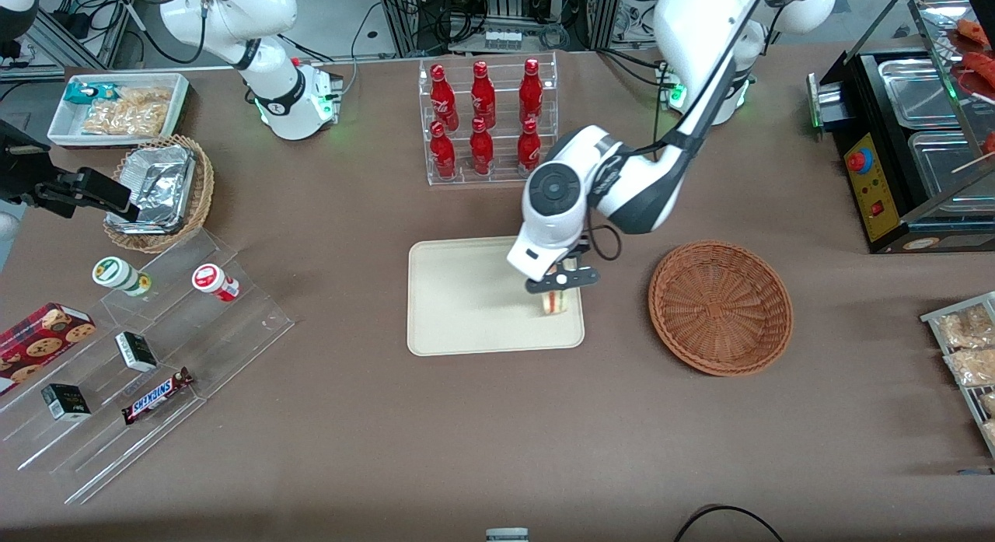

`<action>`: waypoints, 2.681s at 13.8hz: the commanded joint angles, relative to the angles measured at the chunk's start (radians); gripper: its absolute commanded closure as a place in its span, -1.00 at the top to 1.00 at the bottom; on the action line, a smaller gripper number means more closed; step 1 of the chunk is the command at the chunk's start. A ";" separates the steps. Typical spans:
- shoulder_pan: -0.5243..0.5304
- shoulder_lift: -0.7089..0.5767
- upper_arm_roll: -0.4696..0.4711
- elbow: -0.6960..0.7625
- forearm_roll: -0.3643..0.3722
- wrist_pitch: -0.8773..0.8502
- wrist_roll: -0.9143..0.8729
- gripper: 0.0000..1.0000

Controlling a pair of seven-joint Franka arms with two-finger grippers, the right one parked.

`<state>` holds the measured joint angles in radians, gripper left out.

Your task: Place sandwich from basket to tray

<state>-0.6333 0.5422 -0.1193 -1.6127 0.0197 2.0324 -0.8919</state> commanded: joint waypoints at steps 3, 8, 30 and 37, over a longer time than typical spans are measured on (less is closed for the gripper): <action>-0.042 0.151 -0.031 0.192 -0.012 -0.017 -0.085 -0.88; -0.052 0.223 -0.074 0.241 -0.009 0.054 -0.099 -0.88; -0.063 0.177 -0.069 0.258 0.078 0.068 -0.206 1.00; -0.046 -0.016 0.042 0.251 0.034 -0.222 -0.138 1.00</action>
<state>-0.6799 0.5748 -0.1358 -1.3320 0.0872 1.8667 -1.0524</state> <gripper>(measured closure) 0.000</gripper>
